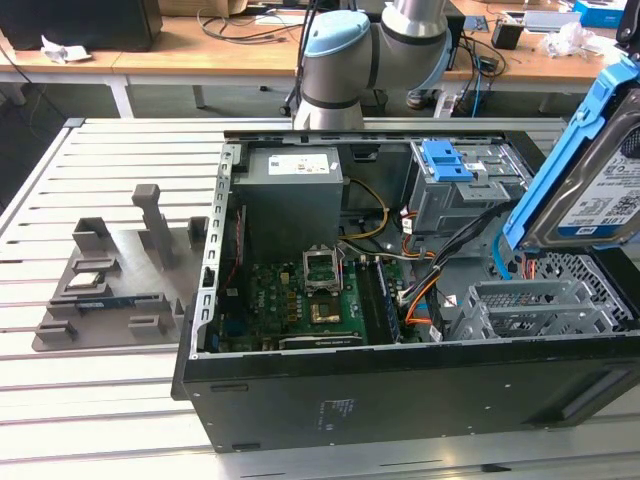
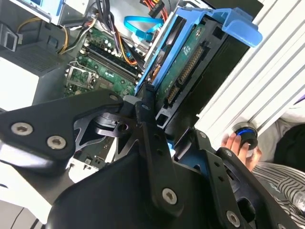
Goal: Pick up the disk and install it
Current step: 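Pick up the disk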
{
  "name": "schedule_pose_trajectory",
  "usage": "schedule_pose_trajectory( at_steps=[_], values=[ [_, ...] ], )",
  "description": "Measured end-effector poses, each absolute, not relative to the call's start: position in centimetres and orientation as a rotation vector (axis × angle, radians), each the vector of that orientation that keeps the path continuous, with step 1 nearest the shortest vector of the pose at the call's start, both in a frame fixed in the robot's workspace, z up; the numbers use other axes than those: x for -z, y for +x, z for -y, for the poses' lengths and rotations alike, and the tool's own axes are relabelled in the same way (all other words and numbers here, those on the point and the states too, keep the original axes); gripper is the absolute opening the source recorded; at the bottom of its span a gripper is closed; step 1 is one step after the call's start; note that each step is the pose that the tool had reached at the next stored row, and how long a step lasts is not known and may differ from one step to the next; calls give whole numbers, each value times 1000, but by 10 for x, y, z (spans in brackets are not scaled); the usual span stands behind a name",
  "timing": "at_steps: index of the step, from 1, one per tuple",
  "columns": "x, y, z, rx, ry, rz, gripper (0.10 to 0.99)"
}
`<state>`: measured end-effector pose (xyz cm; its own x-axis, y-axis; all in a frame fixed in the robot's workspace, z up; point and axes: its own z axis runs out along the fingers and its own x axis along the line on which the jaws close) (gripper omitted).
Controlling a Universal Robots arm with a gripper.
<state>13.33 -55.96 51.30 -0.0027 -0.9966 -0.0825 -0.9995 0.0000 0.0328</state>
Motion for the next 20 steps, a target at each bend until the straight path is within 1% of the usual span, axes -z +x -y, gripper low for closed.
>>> schedule_pose_trajectory(
  at_steps=[8, 20],
  values=[
    [-512, 133, 560, -127, -2193, -2196, 365],
    [-490, 133, 560, -127, -2193, -2196, 365]
  ],
)
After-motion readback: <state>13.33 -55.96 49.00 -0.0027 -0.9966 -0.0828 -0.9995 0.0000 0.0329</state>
